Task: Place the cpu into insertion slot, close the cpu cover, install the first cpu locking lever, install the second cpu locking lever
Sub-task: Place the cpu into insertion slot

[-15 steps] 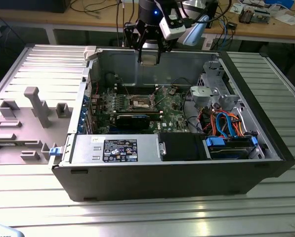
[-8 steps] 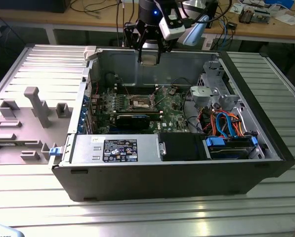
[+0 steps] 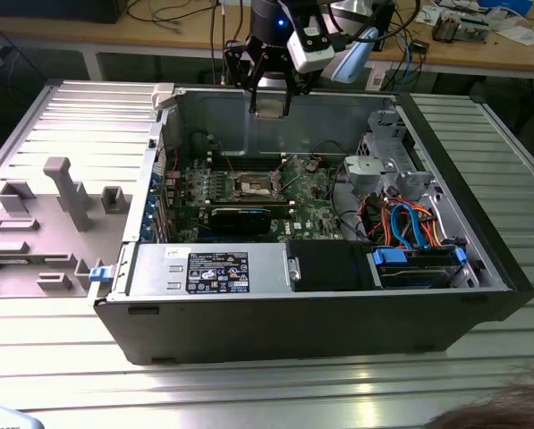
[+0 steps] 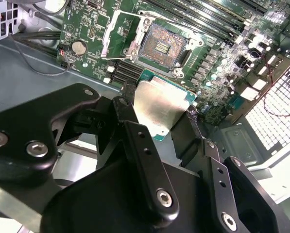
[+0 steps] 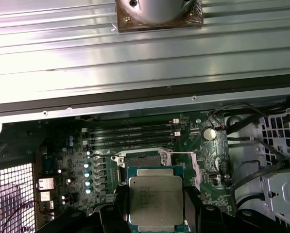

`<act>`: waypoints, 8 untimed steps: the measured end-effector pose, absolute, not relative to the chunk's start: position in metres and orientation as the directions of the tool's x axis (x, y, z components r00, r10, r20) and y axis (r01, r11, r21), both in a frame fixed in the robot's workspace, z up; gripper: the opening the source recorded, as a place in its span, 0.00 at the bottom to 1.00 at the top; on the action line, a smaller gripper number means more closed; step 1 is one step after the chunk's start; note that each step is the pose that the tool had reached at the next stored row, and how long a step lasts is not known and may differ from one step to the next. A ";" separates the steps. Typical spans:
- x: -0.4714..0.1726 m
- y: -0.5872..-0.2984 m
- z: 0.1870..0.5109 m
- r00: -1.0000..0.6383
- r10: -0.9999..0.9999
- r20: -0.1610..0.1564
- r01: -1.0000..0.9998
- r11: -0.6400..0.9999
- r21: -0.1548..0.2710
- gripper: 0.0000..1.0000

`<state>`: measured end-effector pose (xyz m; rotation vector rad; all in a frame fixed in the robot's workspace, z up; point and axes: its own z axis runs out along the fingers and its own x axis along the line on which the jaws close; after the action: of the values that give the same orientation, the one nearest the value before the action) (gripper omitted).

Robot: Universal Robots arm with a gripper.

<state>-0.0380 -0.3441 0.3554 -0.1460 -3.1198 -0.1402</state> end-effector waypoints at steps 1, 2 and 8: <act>-0.038 -0.344 0.355 -0.995 0.094 0.019 0.095 0.992 0.089 0.54; -0.038 -0.344 0.355 -0.995 0.095 0.019 0.096 0.991 0.089 0.54; -0.038 -0.344 0.355 -0.994 0.103 0.019 0.105 0.991 0.089 0.54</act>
<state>-0.0380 -0.3441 0.3553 -0.1629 -3.1195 -0.1404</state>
